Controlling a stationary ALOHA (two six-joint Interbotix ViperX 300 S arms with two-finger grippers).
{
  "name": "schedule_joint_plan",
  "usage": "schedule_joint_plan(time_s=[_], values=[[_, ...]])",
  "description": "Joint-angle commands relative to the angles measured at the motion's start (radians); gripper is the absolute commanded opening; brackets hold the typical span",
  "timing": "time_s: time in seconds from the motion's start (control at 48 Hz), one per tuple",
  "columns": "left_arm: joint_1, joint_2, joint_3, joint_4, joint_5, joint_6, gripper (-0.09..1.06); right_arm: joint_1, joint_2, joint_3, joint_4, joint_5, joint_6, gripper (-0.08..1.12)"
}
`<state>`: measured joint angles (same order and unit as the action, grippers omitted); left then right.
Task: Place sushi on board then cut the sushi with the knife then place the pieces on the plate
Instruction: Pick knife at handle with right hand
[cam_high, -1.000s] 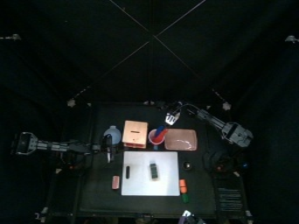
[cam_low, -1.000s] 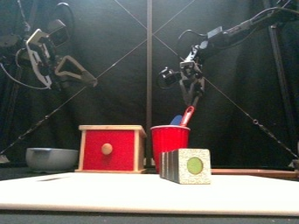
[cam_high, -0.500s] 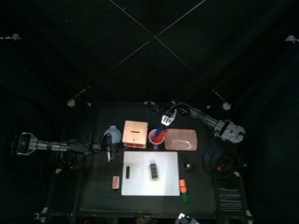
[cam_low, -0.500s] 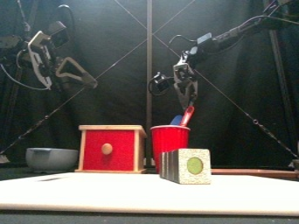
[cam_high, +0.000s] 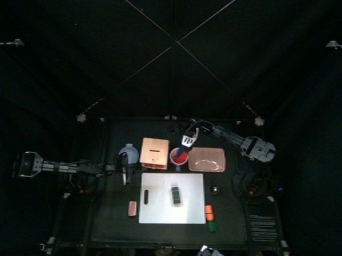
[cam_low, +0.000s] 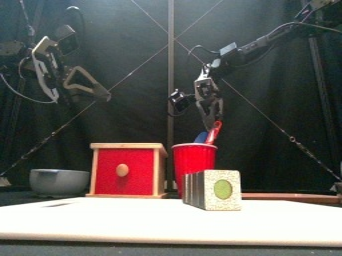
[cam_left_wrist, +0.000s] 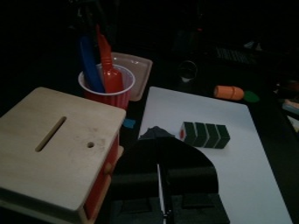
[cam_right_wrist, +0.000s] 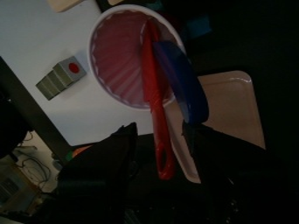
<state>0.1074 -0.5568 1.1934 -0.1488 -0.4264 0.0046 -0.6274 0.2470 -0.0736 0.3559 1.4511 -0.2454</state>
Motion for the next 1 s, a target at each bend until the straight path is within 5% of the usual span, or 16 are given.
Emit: schedule_joint_plan(time_s=[0.021, 0.521, 1.0], values=[[0.003, -0.002, -0.012, -0.002, -0.005, -0.003, -0.03, 0.003, -0.017, -0.012, 0.006, 0.0, -0.005, 0.82], [0.003, -0.002, -0.009, 0.0, -0.005, -0.003, -0.03, 0.017, 0.008, -0.015, 0.0, -0.002, -0.003, 0.78], [0.003, -0.002, -0.008, 0.0, -0.005, -0.003, -0.03, 0.014, -0.003, -0.021, 0.006, 0.017, 0.014, 0.38]])
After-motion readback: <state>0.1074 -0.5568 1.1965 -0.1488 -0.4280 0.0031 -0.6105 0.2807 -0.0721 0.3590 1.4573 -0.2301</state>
